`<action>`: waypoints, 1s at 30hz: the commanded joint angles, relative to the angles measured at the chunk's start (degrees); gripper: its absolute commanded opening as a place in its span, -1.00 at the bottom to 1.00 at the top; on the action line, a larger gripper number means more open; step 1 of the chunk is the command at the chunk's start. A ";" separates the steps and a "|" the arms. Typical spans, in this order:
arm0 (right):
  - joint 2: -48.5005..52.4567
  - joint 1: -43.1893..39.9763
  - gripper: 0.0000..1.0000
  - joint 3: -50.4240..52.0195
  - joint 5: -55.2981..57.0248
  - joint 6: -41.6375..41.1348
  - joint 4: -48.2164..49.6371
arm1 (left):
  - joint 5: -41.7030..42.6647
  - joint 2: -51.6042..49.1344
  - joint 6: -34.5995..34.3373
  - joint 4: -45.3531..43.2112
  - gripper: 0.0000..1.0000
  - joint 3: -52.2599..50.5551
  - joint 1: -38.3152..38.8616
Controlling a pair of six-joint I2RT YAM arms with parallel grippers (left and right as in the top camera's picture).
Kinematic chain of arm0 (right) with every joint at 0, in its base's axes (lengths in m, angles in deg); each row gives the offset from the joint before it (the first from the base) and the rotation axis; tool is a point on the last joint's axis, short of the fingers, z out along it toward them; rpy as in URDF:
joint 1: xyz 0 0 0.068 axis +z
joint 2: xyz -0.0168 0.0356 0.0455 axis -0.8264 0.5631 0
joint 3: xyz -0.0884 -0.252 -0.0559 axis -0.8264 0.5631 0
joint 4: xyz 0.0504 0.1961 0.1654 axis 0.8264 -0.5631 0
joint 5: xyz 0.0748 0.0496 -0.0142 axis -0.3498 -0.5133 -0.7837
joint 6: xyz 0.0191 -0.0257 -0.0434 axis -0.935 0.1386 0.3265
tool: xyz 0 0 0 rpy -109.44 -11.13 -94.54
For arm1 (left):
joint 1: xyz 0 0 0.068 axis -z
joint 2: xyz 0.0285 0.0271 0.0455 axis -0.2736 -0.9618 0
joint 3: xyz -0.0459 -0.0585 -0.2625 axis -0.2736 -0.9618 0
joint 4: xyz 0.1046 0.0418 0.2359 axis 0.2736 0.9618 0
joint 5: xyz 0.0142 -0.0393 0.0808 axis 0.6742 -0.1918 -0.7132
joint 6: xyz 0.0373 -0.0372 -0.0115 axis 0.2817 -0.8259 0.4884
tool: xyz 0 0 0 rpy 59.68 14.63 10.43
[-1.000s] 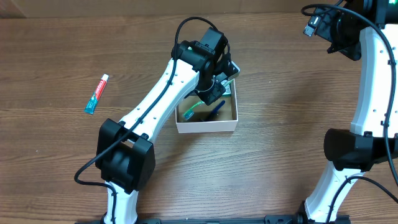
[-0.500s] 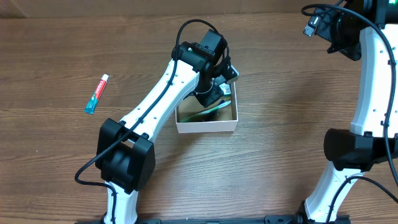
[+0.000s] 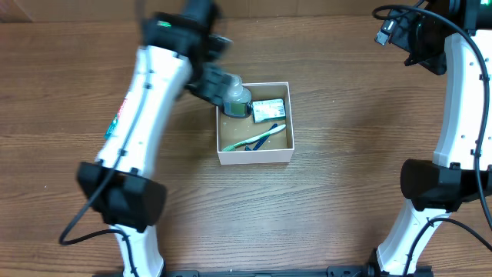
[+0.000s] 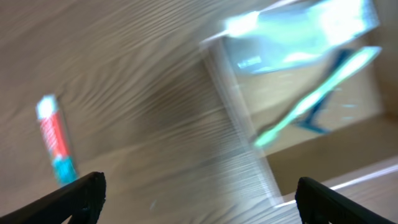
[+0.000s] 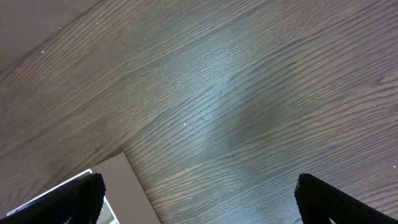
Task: Pack container
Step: 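Open the left gripper to release the toothbrush and lift away, then move the left gripper over the Colgate toothpaste tube and grasp it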
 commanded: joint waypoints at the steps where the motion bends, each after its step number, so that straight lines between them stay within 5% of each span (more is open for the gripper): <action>1: -0.59 0.20 1.00 0.02 -0.22 0.37 0.11 | -1.03 0.90 -3.08 1.25 1.00 -1.88 -8.09; 13: -0.59 0.20 1.00 0.02 -0.22 0.37 0.13 | -1.01 0.48 -2.49 -14.62 1.00 -15.13 -23.63; 23: -0.59 0.20 1.00 0.02 -0.22 0.37 0.13 | 1.53 -1.07 8.57 -28.06 1.00 -22.25 -24.81; 30: -0.59 0.20 1.00 0.02 -0.22 0.39 0.13 | -1.51 -4.87 8.96 -33.92 1.00 -22.88 -25.18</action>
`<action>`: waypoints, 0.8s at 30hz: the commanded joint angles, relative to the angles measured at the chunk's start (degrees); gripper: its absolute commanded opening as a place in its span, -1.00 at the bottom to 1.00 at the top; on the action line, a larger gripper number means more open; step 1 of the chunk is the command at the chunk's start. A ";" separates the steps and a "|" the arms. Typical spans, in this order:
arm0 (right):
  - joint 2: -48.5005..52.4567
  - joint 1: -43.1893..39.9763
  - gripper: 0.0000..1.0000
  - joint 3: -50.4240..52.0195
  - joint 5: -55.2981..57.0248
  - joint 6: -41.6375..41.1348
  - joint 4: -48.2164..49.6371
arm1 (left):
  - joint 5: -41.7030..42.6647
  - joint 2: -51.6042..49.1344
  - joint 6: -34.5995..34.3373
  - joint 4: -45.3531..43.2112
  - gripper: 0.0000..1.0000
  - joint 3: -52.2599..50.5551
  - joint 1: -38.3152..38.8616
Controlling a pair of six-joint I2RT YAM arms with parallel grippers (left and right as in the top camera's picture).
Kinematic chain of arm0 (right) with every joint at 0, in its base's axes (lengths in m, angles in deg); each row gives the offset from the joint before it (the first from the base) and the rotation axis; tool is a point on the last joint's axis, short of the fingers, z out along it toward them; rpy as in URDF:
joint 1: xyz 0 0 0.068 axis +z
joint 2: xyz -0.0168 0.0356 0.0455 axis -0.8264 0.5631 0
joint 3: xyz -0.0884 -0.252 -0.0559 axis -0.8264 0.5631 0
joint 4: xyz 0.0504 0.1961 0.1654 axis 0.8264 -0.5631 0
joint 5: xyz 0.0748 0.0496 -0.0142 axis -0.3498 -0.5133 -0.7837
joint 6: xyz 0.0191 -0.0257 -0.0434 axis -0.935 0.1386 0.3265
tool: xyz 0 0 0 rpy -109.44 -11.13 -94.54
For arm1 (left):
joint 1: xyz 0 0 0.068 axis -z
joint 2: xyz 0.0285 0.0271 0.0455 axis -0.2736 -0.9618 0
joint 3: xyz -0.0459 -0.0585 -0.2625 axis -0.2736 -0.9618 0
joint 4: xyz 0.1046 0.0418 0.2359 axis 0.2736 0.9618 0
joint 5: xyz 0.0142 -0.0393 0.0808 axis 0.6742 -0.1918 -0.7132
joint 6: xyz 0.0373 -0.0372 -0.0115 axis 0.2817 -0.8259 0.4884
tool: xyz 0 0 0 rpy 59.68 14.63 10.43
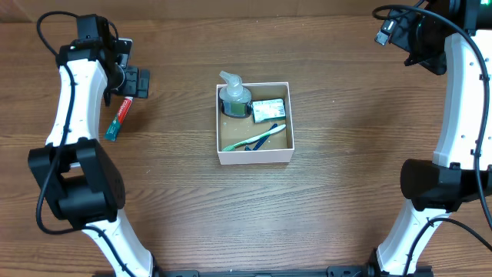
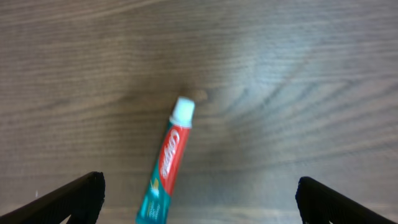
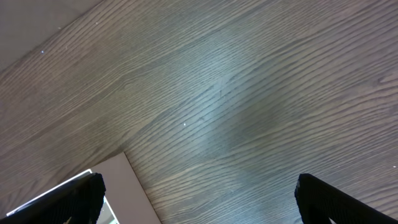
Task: Pack container
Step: 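Move the left gripper over the Colgate toothpaste tube and grasp it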
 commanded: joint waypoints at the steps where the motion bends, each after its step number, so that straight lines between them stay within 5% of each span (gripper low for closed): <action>1: -0.59 0.20 1.00 0.02 -0.22 0.37 0.13 | -1.31 -3.26 1.79 -1.99 1.00 -0.76 -0.39; 5: -0.59 0.20 1.00 0.02 -0.22 0.37 0.11 | -1.53 -6.36 0.76 -3.04 0.99 -0.76 -0.44; 12: -0.59 0.20 1.00 0.02 -0.22 0.35 0.11 | 0.57 -10.27 -12.11 -2.23 1.00 -0.76 -1.95; 24: -0.59 0.20 1.00 0.02 -0.22 0.35 0.11 | 7.50 -12.24 -9.84 1.51 0.84 -0.76 -7.15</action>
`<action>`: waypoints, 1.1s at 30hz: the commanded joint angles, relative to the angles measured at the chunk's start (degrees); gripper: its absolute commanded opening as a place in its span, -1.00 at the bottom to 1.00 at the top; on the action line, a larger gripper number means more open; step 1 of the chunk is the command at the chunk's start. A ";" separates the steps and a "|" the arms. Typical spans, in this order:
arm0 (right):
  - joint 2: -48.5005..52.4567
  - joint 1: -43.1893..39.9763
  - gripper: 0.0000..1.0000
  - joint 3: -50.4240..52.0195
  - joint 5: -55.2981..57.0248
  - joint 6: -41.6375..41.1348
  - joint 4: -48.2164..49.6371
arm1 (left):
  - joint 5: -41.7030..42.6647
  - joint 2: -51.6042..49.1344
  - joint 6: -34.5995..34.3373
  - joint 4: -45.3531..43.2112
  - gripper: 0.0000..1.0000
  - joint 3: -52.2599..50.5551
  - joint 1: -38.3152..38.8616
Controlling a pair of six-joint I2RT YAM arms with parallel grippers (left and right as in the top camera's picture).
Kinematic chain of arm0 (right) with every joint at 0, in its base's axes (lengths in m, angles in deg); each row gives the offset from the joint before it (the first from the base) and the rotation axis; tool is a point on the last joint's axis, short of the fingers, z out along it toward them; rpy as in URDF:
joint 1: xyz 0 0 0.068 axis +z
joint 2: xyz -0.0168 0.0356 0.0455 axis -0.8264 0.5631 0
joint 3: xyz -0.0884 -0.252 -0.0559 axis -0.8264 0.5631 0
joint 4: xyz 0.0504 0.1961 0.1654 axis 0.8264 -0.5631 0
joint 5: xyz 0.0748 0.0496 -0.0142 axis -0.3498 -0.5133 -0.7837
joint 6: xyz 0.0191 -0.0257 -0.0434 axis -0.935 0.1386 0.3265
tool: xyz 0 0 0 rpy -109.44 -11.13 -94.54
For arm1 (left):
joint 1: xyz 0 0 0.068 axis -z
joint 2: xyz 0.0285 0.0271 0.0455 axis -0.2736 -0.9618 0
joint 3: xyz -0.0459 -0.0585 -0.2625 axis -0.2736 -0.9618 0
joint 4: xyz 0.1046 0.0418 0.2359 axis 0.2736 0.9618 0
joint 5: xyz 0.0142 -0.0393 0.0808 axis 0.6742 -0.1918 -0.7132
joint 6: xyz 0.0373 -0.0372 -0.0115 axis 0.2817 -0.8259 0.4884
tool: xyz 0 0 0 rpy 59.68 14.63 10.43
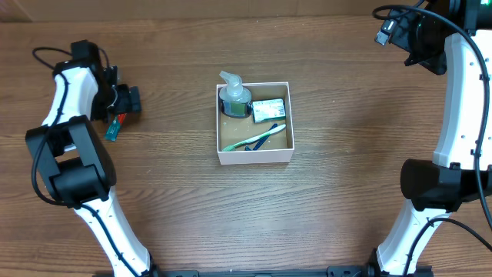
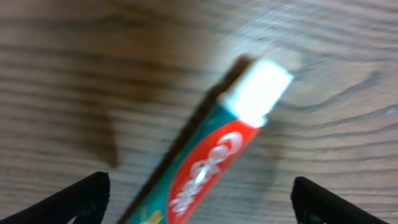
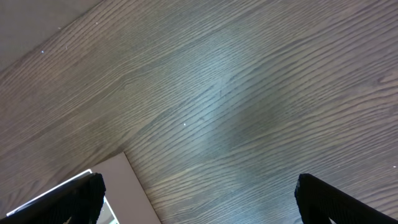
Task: Pack container
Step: 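Move the left gripper over the Colgate toothpaste tube and grasp it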
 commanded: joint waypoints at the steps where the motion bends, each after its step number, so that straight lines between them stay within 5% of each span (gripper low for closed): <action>1: -0.59 0.20 1.00 0.02 -0.22 0.39 0.13 | 2.82 -1.20 0.37 2.10 0.79 -0.24 -0.79; 20: -0.59 0.20 1.00 0.02 -0.22 0.37 0.11 | 2.54 -3.82 4.02 0.83 0.64 -0.24 -0.42; 30: -0.59 0.20 1.00 0.02 -0.22 0.37 0.11 | 2.60 -7.87 3.37 4.96 -0.23 -0.24 -0.35; 33: -0.59 0.20 1.00 0.02 -0.22 0.37 0.13 | 2.58 -7.85 1.70 6.29 -0.26 -0.22 -0.35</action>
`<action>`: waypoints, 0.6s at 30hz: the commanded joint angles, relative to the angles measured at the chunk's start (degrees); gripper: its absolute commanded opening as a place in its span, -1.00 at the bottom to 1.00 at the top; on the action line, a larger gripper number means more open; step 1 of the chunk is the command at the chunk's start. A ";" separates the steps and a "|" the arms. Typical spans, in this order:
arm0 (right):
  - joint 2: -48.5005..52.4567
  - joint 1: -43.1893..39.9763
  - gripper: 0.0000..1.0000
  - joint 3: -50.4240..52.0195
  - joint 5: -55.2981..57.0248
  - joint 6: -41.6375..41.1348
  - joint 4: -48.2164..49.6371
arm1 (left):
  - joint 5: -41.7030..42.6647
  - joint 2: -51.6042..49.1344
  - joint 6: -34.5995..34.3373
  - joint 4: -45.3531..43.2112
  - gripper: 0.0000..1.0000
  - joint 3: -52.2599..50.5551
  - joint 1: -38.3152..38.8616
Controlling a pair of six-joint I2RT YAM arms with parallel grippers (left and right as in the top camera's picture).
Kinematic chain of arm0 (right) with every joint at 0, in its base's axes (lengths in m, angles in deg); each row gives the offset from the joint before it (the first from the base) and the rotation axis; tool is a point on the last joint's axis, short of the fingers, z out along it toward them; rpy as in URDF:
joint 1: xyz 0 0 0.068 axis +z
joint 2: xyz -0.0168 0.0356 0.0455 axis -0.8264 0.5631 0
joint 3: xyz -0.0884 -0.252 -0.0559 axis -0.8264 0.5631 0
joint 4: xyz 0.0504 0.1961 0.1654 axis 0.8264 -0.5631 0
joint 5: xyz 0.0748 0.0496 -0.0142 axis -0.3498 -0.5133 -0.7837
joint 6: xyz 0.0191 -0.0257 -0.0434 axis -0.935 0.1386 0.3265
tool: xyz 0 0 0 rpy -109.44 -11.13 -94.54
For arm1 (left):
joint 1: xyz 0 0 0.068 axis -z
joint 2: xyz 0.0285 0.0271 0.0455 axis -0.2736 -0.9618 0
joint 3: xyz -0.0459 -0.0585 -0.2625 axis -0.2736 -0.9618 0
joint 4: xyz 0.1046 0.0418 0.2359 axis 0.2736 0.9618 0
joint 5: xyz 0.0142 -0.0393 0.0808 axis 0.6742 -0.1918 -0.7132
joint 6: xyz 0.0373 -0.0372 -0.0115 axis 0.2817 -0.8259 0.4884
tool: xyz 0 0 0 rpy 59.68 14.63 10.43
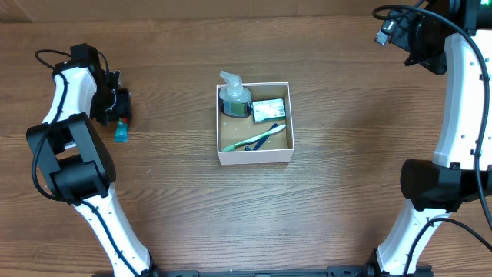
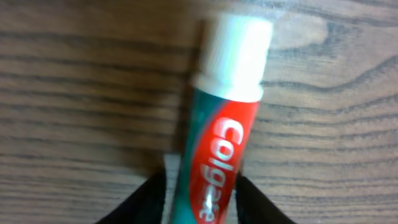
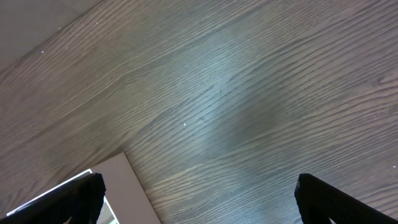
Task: Pack container
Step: 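Move the left gripper over the Colgate toothpaste tube and grasp it, then lift the toothpaste tube with the left gripper and carry it to the box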
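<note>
A red and teal toothpaste tube with a white cap lies on the wooden table at the far left; in the overhead view only its teal end shows. My left gripper is down over it, its black fingers closed against both sides of the tube. The white box stands mid-table, holding a soap pump bottle, a small green packet and a green toothbrush. My right gripper hangs open, high at the back right, with nothing between its fingers.
The left arm stretches along the table's left edge. The right arm stands along the right side. A corner of the box shows low in the right wrist view. Bare wood lies between the tube and the box.
My left gripper's fingers stood wide apart above the tube; now they are closed on its sides. The tube has turned from slanted to nearly straight. The right arm has not moved.
My left gripper was over the box by the soap bottle. It was then at the far left, open above the toothpaste tube lying on the table, then lower and closer to the tube. Now it is shut on the tube. The right gripper stayed put.
</note>
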 commanded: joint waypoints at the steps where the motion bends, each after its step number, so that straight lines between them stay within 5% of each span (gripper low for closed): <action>1: -0.59 0.20 1.00 0.02 -0.24 0.39 0.13 | 2.25 -5.05 -2.51 2.69 -0.27 -1.97 0.44; 10: -0.59 0.20 1.00 0.02 -0.24 0.39 0.15 | 5.01 -5.03 -2.93 5.14 -0.62 -1.90 0.46; 18: -0.59 0.20 1.00 0.02 -0.24 0.37 0.15 | 7.85 -5.03 -2.89 5.77 -0.70 -0.96 0.46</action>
